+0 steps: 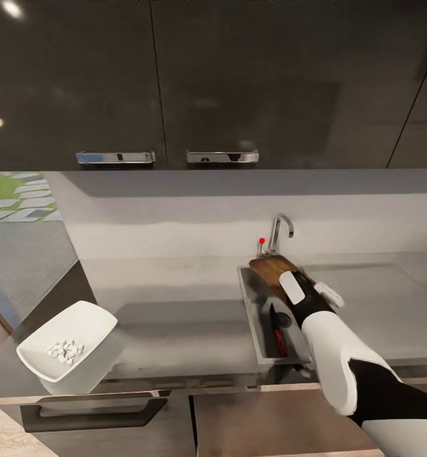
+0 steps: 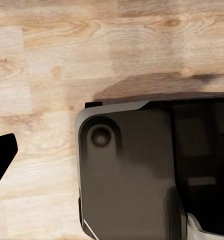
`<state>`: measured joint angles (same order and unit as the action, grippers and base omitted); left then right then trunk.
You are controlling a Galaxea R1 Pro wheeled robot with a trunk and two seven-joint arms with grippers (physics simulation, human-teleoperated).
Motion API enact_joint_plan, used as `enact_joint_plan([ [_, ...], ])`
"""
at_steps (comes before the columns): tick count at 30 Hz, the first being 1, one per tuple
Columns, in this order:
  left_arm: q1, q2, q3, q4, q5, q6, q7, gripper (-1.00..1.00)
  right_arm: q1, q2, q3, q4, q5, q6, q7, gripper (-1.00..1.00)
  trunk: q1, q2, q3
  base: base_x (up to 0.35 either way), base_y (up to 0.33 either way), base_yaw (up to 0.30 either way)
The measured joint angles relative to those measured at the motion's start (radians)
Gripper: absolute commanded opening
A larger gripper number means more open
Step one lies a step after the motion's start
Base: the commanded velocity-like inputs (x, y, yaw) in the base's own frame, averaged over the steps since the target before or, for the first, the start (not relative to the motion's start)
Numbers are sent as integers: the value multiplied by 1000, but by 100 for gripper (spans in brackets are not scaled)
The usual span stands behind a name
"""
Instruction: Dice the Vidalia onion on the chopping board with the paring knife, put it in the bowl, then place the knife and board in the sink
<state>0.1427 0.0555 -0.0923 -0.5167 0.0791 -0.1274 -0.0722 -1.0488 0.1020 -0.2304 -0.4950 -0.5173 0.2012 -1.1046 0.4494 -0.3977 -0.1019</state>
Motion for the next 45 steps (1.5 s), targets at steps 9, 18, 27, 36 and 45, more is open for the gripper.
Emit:
enact_joint_plan([
  [9, 0, 0, 0, -1, 0, 0, 0, 100, -1, 21, -3, 122, -10, -207, -38, -100, 0, 0, 0, 0, 0, 0],
  [18, 0, 0, 0, -1, 0, 0, 0, 100, -1, 22, -9, 220, -7, -335, -39, -100, 0, 0, 0, 75, 65, 0],
  [27, 0, 0, 0, -2, -1, 0, 0, 100, -1, 20, -13, 250, -97, -348, -39, -100, 0, 0, -3, 139, 111, 21],
  [36, 0, 0, 0, 0, -1, 0, 0, 100, 0, 12, -12, 311, -99, -442, -38, -100, 0, 0, -16, 2, -54, 55],
  [45, 0, 0, 0, -1, 0, 0, 0, 100, 0, 11, -8, 323, -99, -448, -35, -100, 0, 0, -29, 0, -31, 18],
])
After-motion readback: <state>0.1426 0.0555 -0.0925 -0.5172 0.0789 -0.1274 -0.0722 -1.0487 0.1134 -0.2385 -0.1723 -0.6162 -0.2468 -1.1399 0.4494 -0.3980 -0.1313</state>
